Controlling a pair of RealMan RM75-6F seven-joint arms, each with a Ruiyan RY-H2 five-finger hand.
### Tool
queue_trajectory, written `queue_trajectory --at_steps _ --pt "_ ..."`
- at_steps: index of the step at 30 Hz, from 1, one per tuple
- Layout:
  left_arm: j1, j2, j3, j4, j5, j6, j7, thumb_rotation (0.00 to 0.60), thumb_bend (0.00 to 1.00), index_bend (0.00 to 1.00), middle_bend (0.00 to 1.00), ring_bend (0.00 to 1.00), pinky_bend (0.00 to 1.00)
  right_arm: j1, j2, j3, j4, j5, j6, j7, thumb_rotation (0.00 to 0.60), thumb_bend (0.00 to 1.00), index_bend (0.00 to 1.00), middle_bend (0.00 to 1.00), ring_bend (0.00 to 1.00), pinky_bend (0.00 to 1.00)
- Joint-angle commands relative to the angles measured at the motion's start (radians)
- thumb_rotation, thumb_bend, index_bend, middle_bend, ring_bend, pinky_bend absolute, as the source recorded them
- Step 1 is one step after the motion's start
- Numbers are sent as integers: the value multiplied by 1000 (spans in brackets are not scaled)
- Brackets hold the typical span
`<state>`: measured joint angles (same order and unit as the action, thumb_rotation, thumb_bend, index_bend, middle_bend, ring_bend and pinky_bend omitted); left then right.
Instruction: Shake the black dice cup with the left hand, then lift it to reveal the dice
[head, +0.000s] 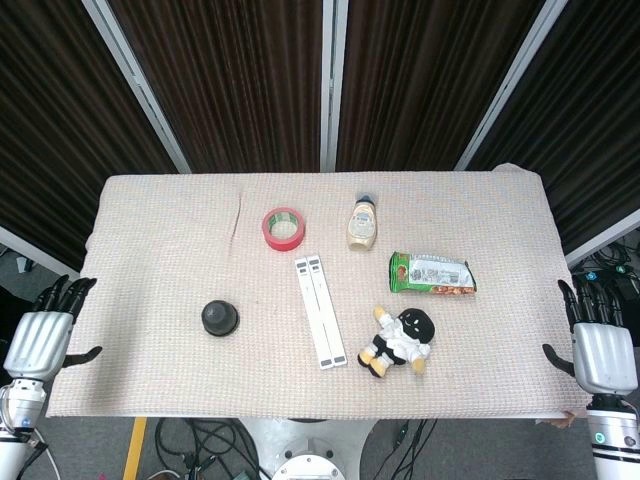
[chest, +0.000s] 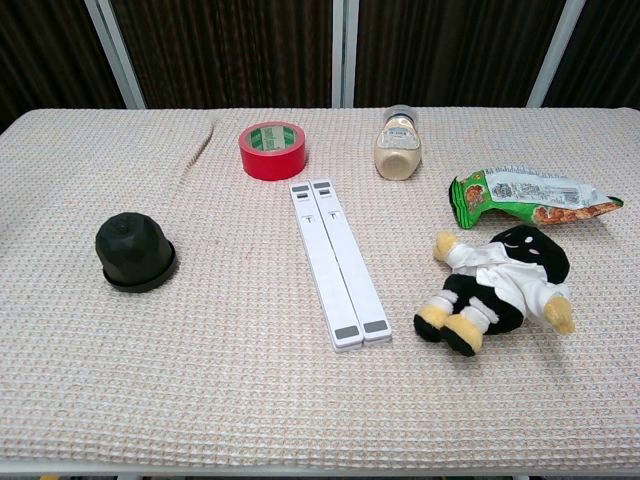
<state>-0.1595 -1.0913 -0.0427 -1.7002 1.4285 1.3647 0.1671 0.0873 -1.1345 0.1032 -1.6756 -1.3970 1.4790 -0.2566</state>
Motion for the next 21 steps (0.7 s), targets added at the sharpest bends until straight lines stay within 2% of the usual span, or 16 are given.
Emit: queue_trajectory --at_steps 1,10,16,21 --pt "-1 -12 1 10 -5 -4 -6 600 0 86 83 0 132 1 5 4 3 -4 3 10 600 84 0 0 0 0" --pt "-10 -36 -4 16 -2 -5 -14 600 0 86 83 0 136 3 40 17 -5 4 -1 53 600 85 0 0 0 0" --pt "-33 -55 -4 28 15 -36 -81 600 0 86 83 0 155 16 45 18 -12 17 -33 65 600 85 0 0 0 0" --pt "-64 -136 -7 112 75 -35 -142 600 0 85 104 0 155 22 35 7 -9 -1 -43 70 600 85 0 0 0 0"
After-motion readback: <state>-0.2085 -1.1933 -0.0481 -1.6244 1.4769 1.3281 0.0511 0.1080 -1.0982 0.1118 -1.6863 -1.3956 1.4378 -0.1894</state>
